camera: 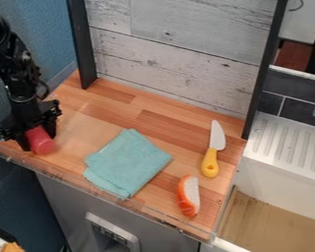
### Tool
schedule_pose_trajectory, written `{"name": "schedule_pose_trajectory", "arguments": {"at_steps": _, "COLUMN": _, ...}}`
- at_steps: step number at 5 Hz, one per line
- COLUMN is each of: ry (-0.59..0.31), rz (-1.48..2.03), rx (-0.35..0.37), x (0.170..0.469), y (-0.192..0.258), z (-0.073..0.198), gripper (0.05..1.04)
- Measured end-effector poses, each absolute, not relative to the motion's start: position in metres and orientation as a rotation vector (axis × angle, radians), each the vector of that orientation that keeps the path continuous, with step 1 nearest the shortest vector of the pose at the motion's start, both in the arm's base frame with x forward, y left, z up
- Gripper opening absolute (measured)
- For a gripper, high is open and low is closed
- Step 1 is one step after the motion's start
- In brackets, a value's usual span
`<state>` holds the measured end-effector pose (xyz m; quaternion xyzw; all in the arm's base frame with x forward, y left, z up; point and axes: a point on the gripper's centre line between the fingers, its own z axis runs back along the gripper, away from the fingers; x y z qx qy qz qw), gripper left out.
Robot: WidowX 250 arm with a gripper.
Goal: Move red cup from bottom left corner to top center of table
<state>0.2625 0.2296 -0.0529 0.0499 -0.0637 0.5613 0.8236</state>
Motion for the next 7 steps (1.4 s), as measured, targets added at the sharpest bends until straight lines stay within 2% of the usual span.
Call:
{"name": "schedule_pose_trajectory", "arguments": {"at_steps": 1, "ry": -0.169, "rz": 1.152, "rx": 0.068, "x": 0.273, "y": 0.224, "z": -0.037, "gripper": 0.753}}
{"name": "schedule_pose_trajectory", "arguments": {"at_steps": 2, "ry": -0.234, "rz": 1.061, "rx": 0.015, "x": 0.301, "y": 0.208, "z": -0.013, "gripper": 0.753}}
{"name": "schedule_pose_trajectory", "arguments": {"at_steps": 3, "ry": -0.297, "rz": 0.958, "rx": -0.029, "x": 0.328, "y": 0.175, "z": 0.015, "gripper": 0.753}}
{"name": "schedule_pose_trajectory", "arguments": {"at_steps": 5, "ry": -0.339, "rz": 0.740, "rx": -0.104, "x": 0.379, "y": 0.087, "z": 0.035, "gripper": 0.753}}
{"name": "schedule_pose_trajectory", "arguments": {"at_steps": 7, "ry": -0.296, "rz": 0.661, "rx": -0.126, "x": 0.394, "y": 0.043, "z": 0.002, "gripper": 0.753}}
